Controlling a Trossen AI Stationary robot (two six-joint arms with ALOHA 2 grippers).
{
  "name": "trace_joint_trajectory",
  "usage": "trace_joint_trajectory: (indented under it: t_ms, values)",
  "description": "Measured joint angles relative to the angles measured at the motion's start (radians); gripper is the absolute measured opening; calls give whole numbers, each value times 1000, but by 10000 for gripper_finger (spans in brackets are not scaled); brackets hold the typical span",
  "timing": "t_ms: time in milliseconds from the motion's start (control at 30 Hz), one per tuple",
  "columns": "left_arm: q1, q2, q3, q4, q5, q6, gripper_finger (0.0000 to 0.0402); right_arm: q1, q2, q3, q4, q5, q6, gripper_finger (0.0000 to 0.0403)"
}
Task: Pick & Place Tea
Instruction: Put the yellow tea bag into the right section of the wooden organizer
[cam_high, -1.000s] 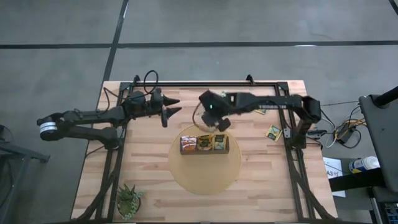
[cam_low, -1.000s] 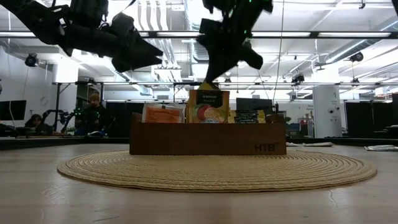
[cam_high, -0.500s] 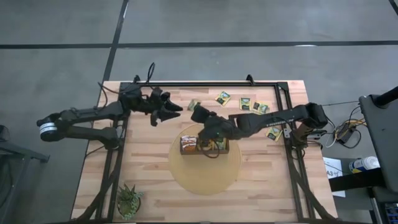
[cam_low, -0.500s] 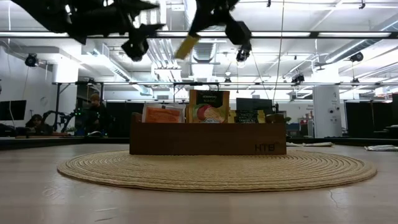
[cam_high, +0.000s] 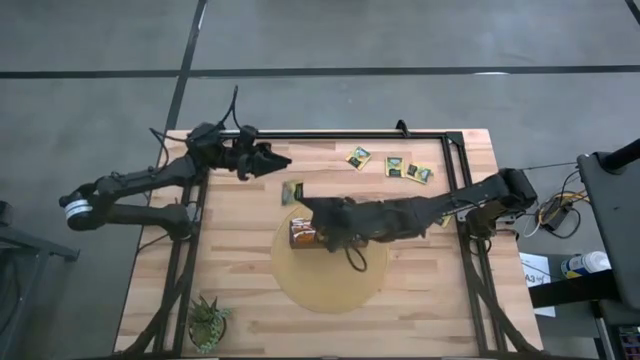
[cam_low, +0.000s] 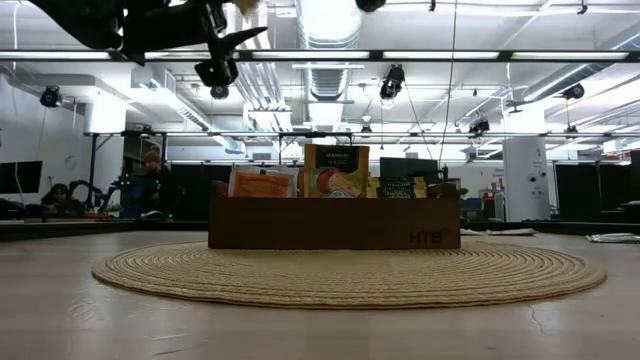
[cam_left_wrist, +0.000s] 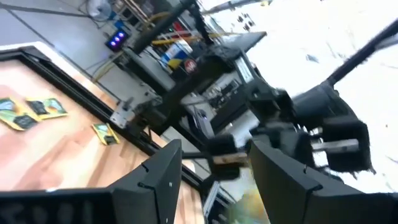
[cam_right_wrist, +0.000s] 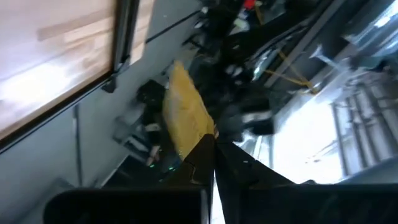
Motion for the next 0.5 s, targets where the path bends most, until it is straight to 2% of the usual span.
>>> trace_joint_trajectory:
  t_ms: [133,333,500]
  values:
    - [12,2,-2,5,6,-32,186,22,-22,-25,68,-4,-52,8]
    - [-28,15,-1,108,31,-94,186,23,-30,-29,82,-5,-63,8]
    - [-52,32,-1,132,36,-108,186,22,-31,-30,127,-13,-98,8]
